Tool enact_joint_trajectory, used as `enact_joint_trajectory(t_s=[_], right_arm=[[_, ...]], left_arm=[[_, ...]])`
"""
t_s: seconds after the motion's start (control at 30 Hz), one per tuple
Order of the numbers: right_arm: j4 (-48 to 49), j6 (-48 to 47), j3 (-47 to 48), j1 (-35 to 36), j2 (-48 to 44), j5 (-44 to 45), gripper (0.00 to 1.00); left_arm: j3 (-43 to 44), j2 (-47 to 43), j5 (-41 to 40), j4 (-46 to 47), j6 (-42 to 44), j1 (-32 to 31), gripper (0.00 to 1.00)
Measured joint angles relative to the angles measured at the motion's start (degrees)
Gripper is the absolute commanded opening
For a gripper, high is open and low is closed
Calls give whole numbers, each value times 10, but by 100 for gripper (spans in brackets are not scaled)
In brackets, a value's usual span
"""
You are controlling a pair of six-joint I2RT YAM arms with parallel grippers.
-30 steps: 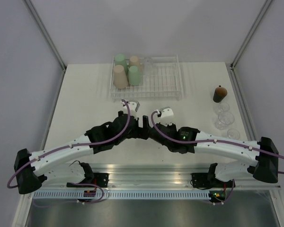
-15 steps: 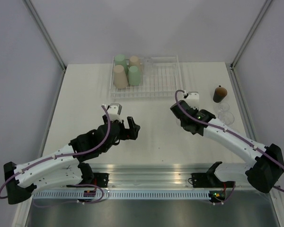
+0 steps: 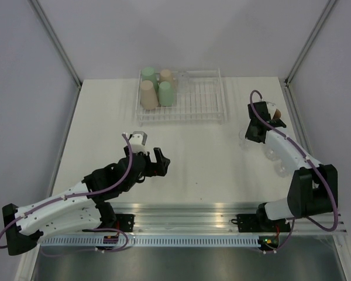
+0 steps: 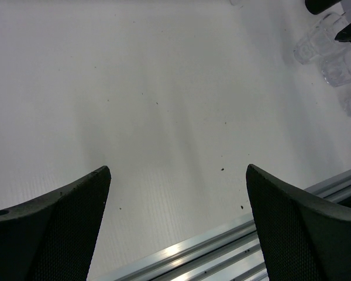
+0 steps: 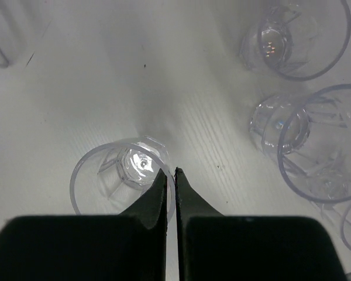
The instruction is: Unload the cups from the dish rack
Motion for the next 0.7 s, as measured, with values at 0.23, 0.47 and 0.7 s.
enact_joint_trajectory(t_s=[0.23, 0.47, 0.7], right_arm=[[33, 1, 53, -70, 77, -43, 1], [57, 16, 104, -91, 145, -35, 1], [61, 35, 128, -111, 185, 7, 1]], left_arm=[[-16, -9, 0, -10, -7, 0, 100], [-22, -17, 0, -15, -9, 0, 100], [-31, -36, 0, -16, -15, 0, 100]])
